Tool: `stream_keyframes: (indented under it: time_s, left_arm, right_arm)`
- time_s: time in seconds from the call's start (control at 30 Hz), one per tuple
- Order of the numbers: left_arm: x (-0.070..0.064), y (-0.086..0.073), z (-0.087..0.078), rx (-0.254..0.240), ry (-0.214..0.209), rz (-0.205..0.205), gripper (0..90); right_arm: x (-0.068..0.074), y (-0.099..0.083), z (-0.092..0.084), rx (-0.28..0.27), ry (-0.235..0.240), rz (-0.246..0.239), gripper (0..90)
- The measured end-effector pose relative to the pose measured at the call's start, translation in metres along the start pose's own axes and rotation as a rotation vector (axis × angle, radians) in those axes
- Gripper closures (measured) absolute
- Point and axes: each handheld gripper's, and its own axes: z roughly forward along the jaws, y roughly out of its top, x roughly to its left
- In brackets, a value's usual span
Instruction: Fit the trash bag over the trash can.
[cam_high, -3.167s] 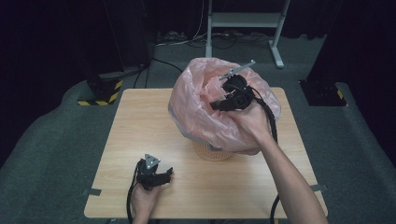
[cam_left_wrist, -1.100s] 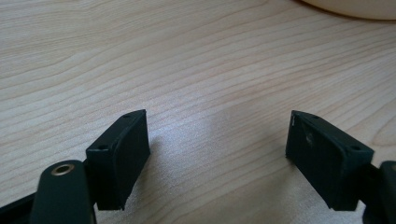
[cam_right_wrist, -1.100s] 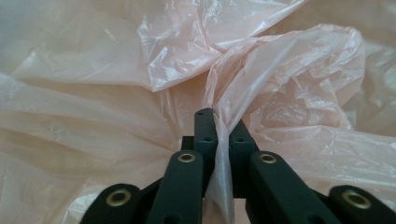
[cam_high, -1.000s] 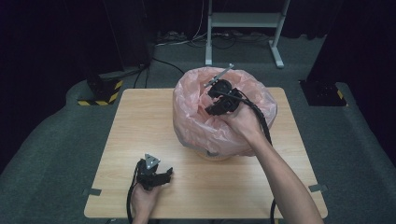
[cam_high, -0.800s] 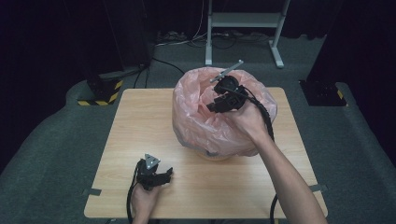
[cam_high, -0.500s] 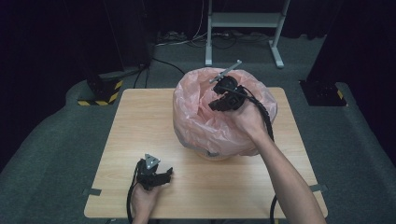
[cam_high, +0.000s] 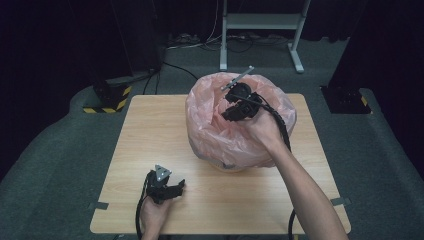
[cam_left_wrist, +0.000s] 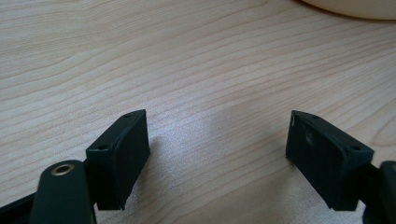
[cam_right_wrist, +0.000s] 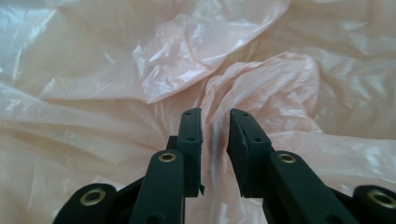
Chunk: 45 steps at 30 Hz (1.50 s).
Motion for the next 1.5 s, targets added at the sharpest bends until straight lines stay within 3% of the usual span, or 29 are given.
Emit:
stream_keyframes:
  time_s: [0.2, 0.4, 0.57, 0.73, 0.87, 1.0, 1.2, 1.27, 1.33, 1.5]
  left_arm:
    - [0.0, 0.0, 0.0, -0.001, 0.0, -0.002, 21.6]
    - [0.0, 0.0, 0.0, 0.0, 0.0, -0.002, 21.6]
    - [0.0, 0.0, 0.0, 0.0, 0.0, -0.002, 21.6]
    - [0.0, 0.0, 0.0, 0.0, 0.0, -0.003, 21.6]
    - [0.0, 0.0, 0.0, 0.0, 0.002, 0.001, 21.6]
    - [0.0, 0.0, 0.0, 0.0, 0.001, 0.0, 21.7]
    - [0.0, 0.0, 0.0, 0.0, 0.001, 0.0, 21.7]
    - [0.0, 0.0, 0.0, 0.0, 0.001, 0.0, 21.6]
    - [0.0, 0.0, 0.0, 0.0, 0.001, 0.0, 21.6]
    - [0.0, 0.0, 0.0, 0.0, 0.001, 0.0, 21.7]
  right_arm:
    - [-0.002, -0.015, -0.011, -0.006, -0.009, -0.002, 80.6]
    - [-0.004, -0.029, 0.001, 0.03, 0.021, 0.007, 83.9]
    - [0.002, -0.03, -0.001, 0.054, 0.024, -0.02, 83.0]
    - [0.0, -0.023, -0.015, -0.034, 0.009, -0.001, 72.6]
    - [-0.002, -0.011, -0.015, -0.037, -0.012, -0.002, 73.9]
    - [-0.004, -0.004, -0.005, 0.002, -0.014, -0.01, 83.5]
    - [0.001, -0.004, 0.016, 0.166, -0.038, -0.039, 89.5]
    - [0.002, -0.004, 0.018, 0.192, -0.033, -0.047, 89.5]
    - [0.002, -0.005, 0.018, 0.184, -0.028, -0.042, 88.4]
    - [-0.001, -0.008, 0.003, 0.1, -0.05, -0.03, 77.8]
